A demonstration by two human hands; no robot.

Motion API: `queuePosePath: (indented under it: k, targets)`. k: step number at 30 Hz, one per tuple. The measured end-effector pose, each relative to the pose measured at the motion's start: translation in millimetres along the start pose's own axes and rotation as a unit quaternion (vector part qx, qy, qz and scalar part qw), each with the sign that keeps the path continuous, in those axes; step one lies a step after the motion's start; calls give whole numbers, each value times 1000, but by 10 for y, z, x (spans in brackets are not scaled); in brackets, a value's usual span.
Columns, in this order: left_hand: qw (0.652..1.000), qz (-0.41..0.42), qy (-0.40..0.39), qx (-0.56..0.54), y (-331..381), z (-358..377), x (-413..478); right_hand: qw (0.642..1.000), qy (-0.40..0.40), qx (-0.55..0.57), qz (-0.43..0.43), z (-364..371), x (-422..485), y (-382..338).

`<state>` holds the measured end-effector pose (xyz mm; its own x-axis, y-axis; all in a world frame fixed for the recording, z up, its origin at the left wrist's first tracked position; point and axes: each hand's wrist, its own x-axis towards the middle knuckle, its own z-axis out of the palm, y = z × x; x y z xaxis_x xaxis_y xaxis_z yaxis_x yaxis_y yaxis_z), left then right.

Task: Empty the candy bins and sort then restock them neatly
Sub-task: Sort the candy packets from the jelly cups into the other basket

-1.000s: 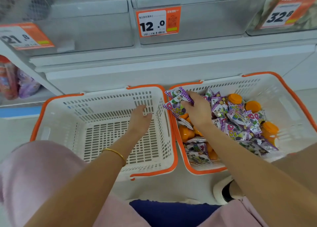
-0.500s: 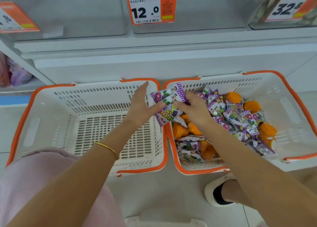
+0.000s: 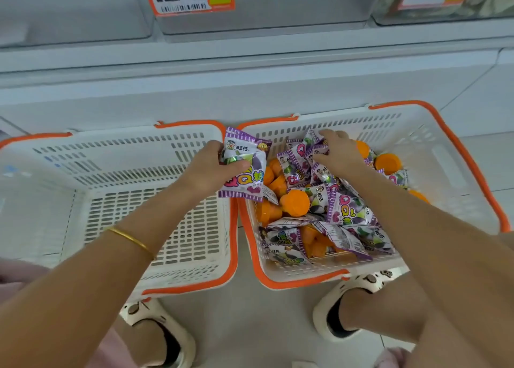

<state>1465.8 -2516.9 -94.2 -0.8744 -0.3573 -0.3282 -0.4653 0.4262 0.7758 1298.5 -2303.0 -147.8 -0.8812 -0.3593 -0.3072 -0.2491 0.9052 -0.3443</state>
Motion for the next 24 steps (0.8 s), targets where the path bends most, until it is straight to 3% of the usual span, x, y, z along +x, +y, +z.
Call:
queuePosePath:
  k: [4, 9, 14, 18, 24]
  targets:
    - [999, -13, -28, -25, -49, 103, 25, 997, -40, 47, 41, 189, 269, 126]
    - [998, -42, -23, -40, -9, 142, 24, 998, -45, 1, 32, 426, 246, -64]
    - [997, -59, -1, -54, 0, 121, 28, 997, 34, -68, 31, 756, 186, -217]
    - [994, -72, -9, -76, -70, 58, 4, 993, 110, -35, 10, 829, 192, -165]
    - [988, -89, -2, -124, 27, 29, 56, 988, 151, 26, -33, 576, 31, -49]
